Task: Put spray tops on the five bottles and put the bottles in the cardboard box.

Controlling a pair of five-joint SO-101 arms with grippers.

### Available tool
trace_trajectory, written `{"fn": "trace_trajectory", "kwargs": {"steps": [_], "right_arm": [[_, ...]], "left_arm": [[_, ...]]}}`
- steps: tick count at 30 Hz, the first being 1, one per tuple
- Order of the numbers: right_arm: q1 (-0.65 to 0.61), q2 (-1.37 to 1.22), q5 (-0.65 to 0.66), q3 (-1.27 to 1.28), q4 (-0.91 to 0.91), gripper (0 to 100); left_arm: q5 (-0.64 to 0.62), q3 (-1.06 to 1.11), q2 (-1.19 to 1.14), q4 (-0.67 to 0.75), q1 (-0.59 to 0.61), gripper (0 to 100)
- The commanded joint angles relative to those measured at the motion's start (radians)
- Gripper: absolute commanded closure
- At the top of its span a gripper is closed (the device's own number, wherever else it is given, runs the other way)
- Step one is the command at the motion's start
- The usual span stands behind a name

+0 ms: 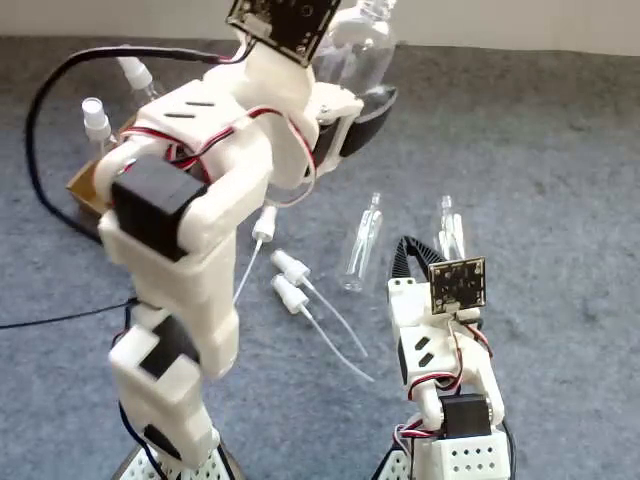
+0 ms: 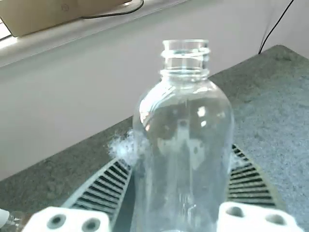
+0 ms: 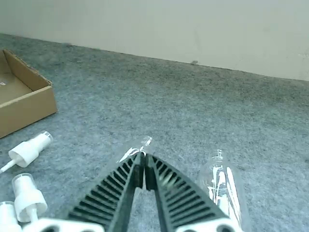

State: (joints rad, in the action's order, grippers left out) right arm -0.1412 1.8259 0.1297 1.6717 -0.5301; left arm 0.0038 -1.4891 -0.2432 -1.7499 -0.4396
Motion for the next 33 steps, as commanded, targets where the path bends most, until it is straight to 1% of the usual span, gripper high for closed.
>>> {"fn": "trace_trajectory", "kwargs": {"steps": [1,6,16,22,28,31,33], "right_arm": [[0.012,0.005,-0.003,0.104,-0.002,99.3],[0.012,0.005,-0.003,0.104,-0.002,99.3],[0.008,0.005,-0.003,0.104,-0.002,99.3],[0.007,0.007,-0.008,0.104,-0.002,98.9],[0.007,0.005,-0.009,0.104,-0.002,98.9],[0.007,0.005,-0.005,0.104,-0.002,98.9],[0.007,0.005,-0.003,0.104,-0.002,98.8]], "left_arm": [[-0.012,0.251,0.220,-0.011,-0.012,86],[-0.009,0.573,0.450,-0.005,-0.012,86],[-0.006,1.090,0.828,0.015,-0.004,86],[-0.006,1.468,1.050,0.144,-0.002,86],[-0.005,1.900,1.334,0.348,0.001,86],[-0.005,2.066,1.471,0.417,0.065,86],[-0.005,2.158,1.535,0.450,0.154,86]]}}
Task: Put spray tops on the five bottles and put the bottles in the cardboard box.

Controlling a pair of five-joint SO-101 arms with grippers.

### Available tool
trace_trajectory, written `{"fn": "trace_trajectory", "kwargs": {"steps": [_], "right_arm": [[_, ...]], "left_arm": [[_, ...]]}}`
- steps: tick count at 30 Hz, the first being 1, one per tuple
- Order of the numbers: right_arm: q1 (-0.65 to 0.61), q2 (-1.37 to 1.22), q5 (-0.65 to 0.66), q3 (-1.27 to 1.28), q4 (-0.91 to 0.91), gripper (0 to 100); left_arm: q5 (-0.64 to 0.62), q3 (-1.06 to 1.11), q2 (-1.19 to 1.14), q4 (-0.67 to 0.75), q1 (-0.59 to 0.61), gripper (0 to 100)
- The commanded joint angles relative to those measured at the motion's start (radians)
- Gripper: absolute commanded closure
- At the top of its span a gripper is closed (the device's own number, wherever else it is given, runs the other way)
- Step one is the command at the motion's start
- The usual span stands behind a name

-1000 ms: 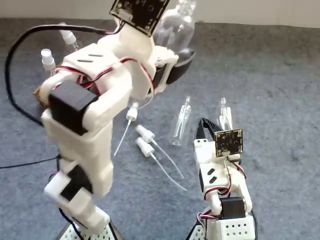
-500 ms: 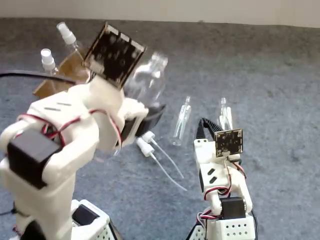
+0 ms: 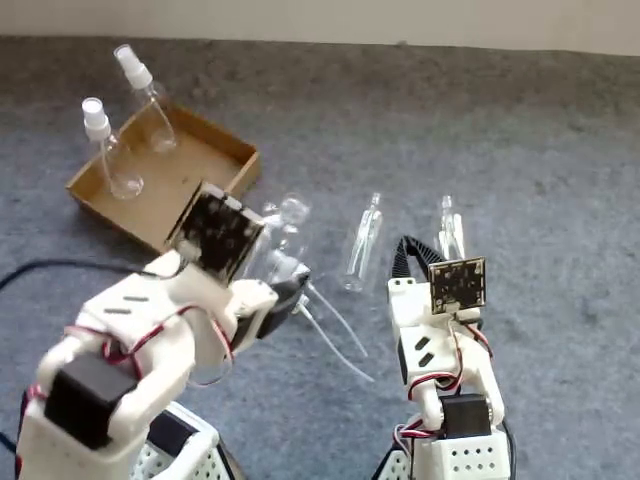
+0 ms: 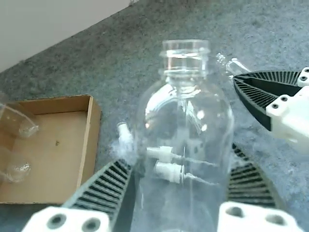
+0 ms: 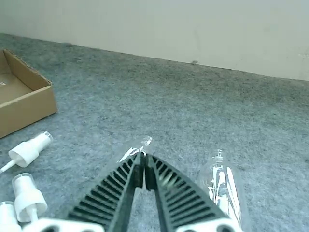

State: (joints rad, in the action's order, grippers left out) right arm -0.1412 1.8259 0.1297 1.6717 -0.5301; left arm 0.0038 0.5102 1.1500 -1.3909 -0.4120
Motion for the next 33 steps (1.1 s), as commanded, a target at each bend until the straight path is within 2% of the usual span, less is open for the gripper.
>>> {"fn": "trace_trajectory", "kwargs": {"steps": [1,5,9,18,24,33], "right_arm": [[0.007,0.005,-0.003,0.104,-0.004,98.8],[0.007,0.005,-0.003,0.104,-0.005,98.8],[-0.005,0.005,-0.002,0.101,-0.073,98.8],[-0.027,0.005,0.087,0.042,-0.185,98.8],[-0.021,0.004,0.091,-0.211,-0.364,98.8],[-0.025,-0.071,0.091,-0.481,-0.453,98.8]], "left_arm": [[-0.005,0.205,0.159,0.106,0.177,86],[-0.005,0.344,0.174,0.198,0.355,86],[-0.009,0.432,0.183,0.285,0.470,86],[-0.005,0.503,0.183,0.236,0.618,86],[-0.009,0.558,0.183,0.258,0.645,86],[-0.012,0.650,0.183,0.345,0.645,86]]}}
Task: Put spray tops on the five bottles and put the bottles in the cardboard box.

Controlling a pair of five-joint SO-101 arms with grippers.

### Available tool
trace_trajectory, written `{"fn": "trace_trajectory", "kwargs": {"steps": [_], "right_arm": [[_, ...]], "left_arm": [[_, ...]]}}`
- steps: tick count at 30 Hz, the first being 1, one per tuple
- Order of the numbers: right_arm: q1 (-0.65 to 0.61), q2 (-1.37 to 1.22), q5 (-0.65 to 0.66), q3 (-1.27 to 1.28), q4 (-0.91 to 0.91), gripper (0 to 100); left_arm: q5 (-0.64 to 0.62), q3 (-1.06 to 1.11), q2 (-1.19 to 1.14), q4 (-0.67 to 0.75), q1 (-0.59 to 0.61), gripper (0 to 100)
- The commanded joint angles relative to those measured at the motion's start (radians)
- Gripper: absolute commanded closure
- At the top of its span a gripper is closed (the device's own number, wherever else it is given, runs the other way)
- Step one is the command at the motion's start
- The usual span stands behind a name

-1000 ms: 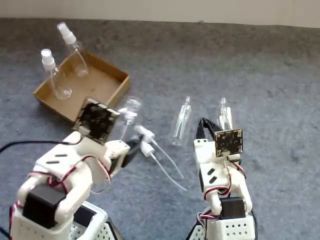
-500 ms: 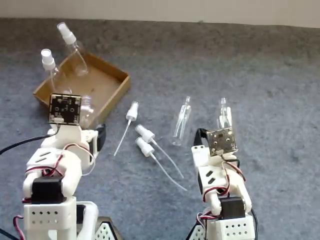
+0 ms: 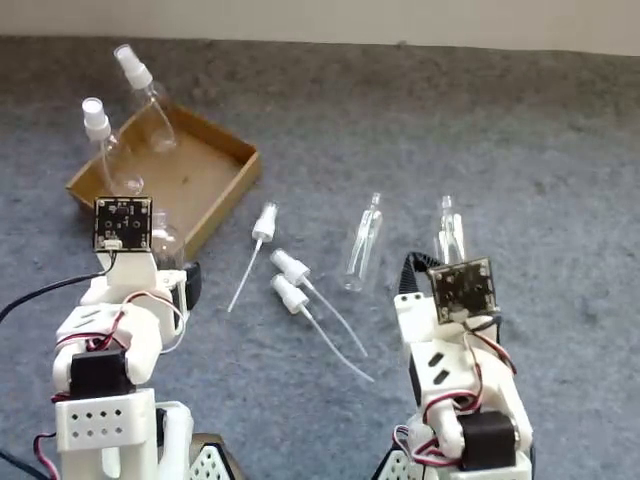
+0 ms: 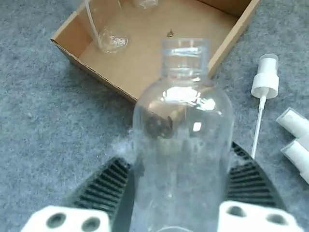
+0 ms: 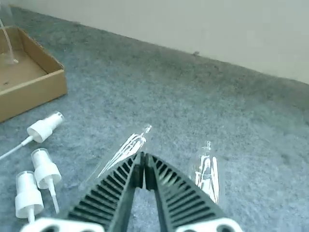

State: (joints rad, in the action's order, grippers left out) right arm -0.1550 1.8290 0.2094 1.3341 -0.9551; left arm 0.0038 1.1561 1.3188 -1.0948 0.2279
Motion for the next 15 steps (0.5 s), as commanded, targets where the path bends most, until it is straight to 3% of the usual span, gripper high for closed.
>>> {"fn": "trace_trajectory", "kwargs": {"steps": [1,10,15], "right_arm": [[-0.012,-0.117,0.011,-0.177,-0.031,98.8],[-0.015,-0.619,0.011,-0.483,-0.035,98.8],[-0.143,-0.805,0.011,-0.618,-0.148,98.8]], "left_arm": [[-0.012,0.004,0.015,0.048,0.005,86],[-0.066,0.004,0.015,0.046,0.012,86],[-0.066,0.004,0.015,0.046,0.012,86]]}}
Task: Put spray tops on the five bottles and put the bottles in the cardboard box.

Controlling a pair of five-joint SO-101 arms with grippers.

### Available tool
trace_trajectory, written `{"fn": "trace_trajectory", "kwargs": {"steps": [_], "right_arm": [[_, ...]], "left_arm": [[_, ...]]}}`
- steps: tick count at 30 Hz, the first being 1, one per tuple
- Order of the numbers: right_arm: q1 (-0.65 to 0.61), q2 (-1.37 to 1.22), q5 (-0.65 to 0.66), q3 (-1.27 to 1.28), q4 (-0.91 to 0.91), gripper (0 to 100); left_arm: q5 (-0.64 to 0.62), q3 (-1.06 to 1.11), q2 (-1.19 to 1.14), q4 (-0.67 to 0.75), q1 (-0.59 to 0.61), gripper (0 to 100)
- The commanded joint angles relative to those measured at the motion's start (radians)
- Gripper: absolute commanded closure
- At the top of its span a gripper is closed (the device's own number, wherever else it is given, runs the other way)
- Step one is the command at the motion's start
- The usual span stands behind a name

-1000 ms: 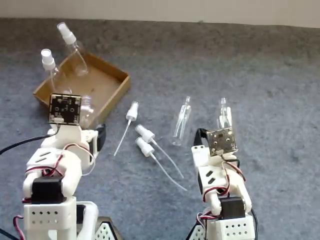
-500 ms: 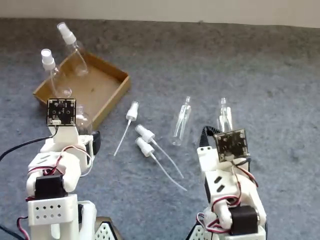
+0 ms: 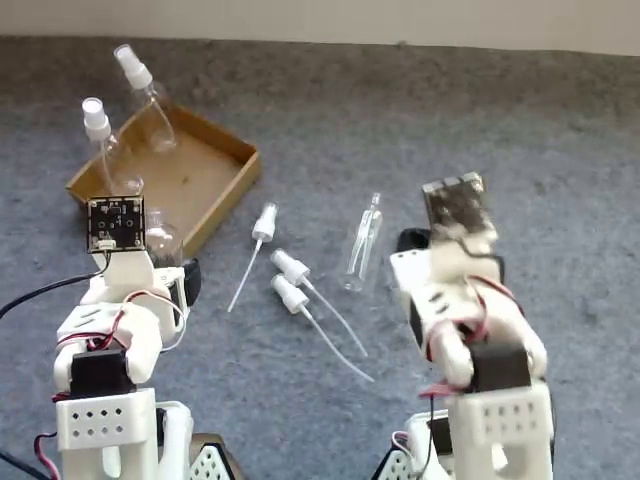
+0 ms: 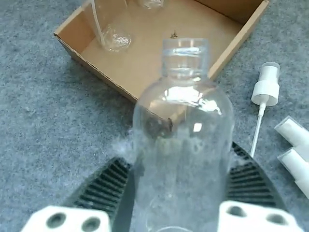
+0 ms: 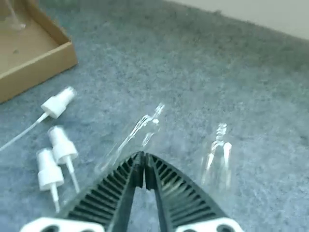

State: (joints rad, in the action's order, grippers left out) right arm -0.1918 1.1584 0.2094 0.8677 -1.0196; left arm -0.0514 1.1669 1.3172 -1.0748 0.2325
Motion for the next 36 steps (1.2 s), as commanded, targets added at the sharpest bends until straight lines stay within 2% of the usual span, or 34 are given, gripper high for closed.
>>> {"fn": "trace_trajectory", "kwargs": {"steps": [1,5,10,14,23,36], "right_arm": [[-0.140,-0.166,0.011,-0.176,-0.108,98.8],[-0.271,-0.285,0.011,-0.263,-0.165,98.1],[-0.394,-0.469,0.015,-0.351,-0.239,84.1],[-0.415,-0.618,0.087,-0.412,-0.243,83.3],[-0.513,-0.877,0.087,-0.524,-0.245,83.3],[-0.530,-1.142,0.092,-0.653,-0.237,83.3]], "left_arm": [[-0.011,-0.007,0.016,0.026,0.008,86],[-0.011,-0.007,0.016,0.026,0.008,86],[-0.011,-0.007,0.016,0.026,0.012,86],[-0.012,-0.012,0.016,0.028,0.064,86],[-0.012,-0.012,0.016,0.028,0.073,86],[-0.012,-0.013,0.016,0.028,0.077,86]]}}
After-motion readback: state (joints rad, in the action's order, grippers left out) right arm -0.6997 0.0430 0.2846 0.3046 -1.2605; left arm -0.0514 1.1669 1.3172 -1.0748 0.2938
